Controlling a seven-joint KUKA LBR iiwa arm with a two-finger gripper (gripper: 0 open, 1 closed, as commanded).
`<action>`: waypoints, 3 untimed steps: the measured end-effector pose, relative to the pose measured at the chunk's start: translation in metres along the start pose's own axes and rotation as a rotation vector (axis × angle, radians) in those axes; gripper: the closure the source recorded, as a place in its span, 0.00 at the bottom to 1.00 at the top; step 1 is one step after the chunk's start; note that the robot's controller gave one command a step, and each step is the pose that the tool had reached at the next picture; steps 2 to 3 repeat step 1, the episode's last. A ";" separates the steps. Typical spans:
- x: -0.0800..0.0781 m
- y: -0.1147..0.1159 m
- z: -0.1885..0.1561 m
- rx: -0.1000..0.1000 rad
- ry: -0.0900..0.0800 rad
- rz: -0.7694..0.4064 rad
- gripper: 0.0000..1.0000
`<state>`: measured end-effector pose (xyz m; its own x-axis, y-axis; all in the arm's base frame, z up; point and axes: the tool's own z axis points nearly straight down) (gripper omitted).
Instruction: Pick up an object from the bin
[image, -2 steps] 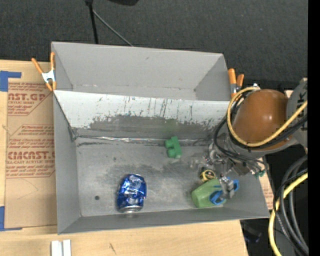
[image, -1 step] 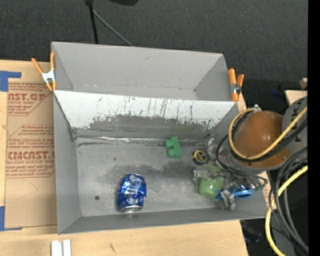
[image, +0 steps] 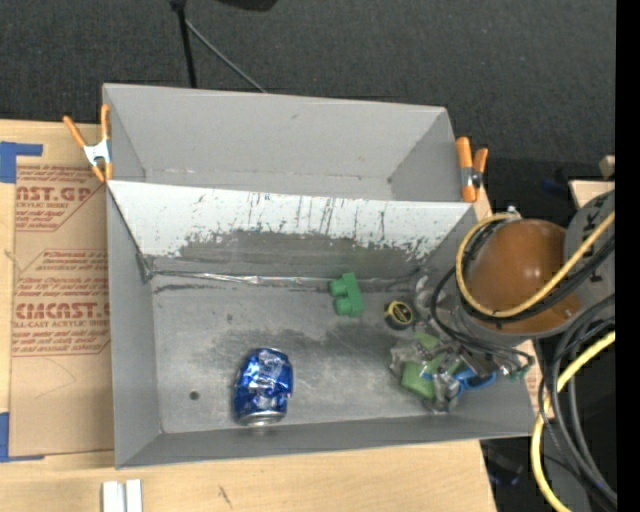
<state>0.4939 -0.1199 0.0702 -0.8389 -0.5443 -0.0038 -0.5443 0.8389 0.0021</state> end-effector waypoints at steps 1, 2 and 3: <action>-0.030 -0.015 -0.167 0.009 -0.005 -0.038 1.00; -0.030 -0.015 -0.167 0.009 -0.005 -0.038 1.00; -0.030 -0.015 -0.167 0.009 -0.005 -0.038 1.00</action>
Offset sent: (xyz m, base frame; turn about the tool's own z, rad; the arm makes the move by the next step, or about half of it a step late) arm 0.0301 0.0021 0.1633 -0.0384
